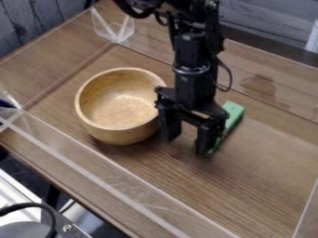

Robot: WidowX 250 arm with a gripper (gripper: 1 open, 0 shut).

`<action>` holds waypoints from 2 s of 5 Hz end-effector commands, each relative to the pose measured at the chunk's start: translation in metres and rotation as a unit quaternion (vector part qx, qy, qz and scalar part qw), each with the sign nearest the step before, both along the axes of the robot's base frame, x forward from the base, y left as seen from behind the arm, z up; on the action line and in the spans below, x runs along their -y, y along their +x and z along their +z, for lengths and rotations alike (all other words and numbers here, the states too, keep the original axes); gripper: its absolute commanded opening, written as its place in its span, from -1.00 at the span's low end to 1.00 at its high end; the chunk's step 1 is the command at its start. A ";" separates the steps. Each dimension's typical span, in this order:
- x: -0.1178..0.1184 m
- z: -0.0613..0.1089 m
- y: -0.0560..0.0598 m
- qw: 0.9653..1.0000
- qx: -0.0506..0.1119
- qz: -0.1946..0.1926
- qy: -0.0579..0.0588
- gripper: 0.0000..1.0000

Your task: Put the green block in the brown bowl

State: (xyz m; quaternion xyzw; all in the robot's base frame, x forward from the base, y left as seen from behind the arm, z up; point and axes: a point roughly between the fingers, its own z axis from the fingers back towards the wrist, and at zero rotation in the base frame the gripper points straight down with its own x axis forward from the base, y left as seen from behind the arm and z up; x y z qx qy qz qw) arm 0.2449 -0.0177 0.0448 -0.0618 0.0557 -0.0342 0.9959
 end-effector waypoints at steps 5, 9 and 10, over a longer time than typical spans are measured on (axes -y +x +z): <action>0.030 0.031 0.040 0.995 0.076 -0.054 -0.024 1.00; 0.028 -0.008 0.050 0.993 0.091 -0.074 -0.023 -1.00; 0.034 -0.006 0.059 0.991 0.105 -0.080 -0.031 -1.00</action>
